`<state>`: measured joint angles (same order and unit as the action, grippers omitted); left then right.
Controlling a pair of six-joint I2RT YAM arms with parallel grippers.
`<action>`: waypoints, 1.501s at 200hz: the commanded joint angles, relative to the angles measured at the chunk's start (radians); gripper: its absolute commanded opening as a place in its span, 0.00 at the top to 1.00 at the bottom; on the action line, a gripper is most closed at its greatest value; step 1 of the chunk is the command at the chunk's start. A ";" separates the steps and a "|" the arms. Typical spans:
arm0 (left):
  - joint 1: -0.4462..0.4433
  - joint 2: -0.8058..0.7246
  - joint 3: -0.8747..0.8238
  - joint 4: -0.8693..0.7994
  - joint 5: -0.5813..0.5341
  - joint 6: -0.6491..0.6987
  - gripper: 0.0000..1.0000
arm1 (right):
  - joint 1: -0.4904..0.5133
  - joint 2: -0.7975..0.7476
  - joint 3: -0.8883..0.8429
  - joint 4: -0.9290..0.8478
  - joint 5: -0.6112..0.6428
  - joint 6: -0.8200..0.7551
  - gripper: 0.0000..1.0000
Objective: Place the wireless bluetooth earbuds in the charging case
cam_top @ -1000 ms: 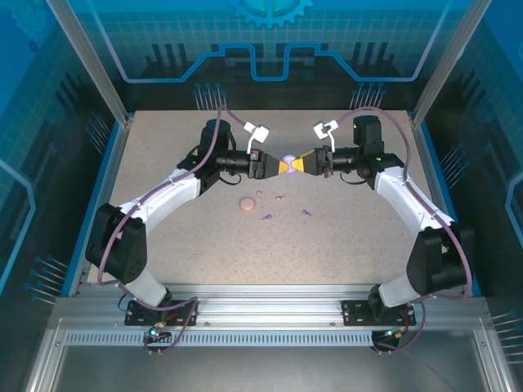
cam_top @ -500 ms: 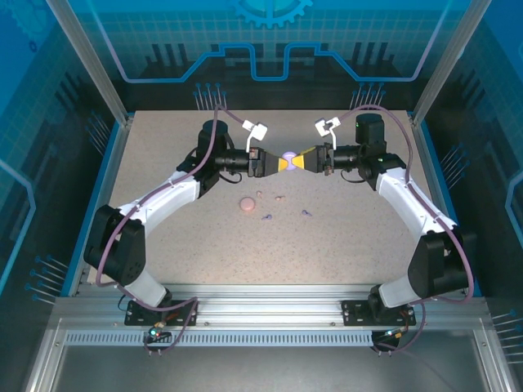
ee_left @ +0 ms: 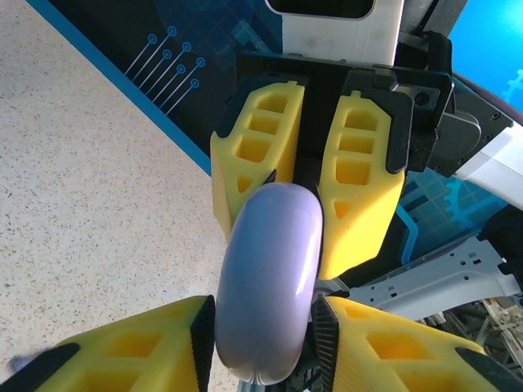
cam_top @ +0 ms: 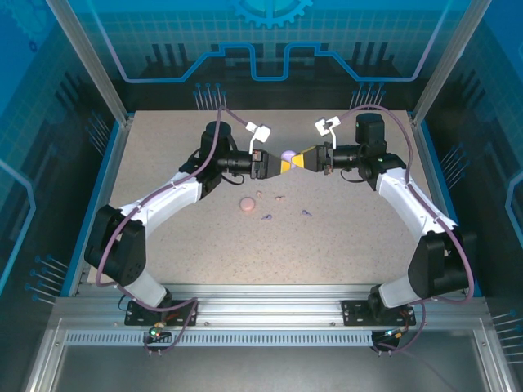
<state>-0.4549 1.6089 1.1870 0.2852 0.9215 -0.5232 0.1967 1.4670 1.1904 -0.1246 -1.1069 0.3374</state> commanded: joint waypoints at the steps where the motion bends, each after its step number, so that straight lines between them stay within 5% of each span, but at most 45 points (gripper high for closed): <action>1: -0.008 -0.029 0.017 0.025 0.010 0.006 0.64 | 0.010 -0.025 -0.018 0.015 -0.002 0.000 0.88; 85: -0.010 -0.021 0.026 0.032 0.002 -0.004 0.63 | 0.021 -0.025 -0.014 -0.035 -0.003 -0.044 0.87; 129: -0.010 -0.020 0.030 -0.006 -0.013 0.019 0.82 | 0.022 -0.025 -0.004 -0.065 0.014 -0.065 0.86; 168: -0.010 -0.032 0.064 -0.161 -0.141 0.127 0.93 | 0.011 -0.054 0.021 -0.167 0.138 -0.128 0.66; 225: -0.010 -0.104 -0.086 0.042 -0.182 0.390 0.98 | 0.010 -0.168 -0.077 -0.094 0.337 -0.217 0.49; 280: -0.010 -0.063 -0.079 0.097 -0.068 0.397 0.97 | 0.018 -0.118 0.062 -0.370 0.082 -0.448 0.46; 300: -0.011 -0.064 -0.088 0.133 -0.035 0.379 0.97 | 0.031 -0.094 0.099 -0.413 0.079 -0.488 0.46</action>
<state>-0.4641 1.5372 1.1141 0.3279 0.8116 -0.1616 0.2058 1.3445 1.2293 -0.4080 -0.9379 -0.0357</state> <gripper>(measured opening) 0.218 0.539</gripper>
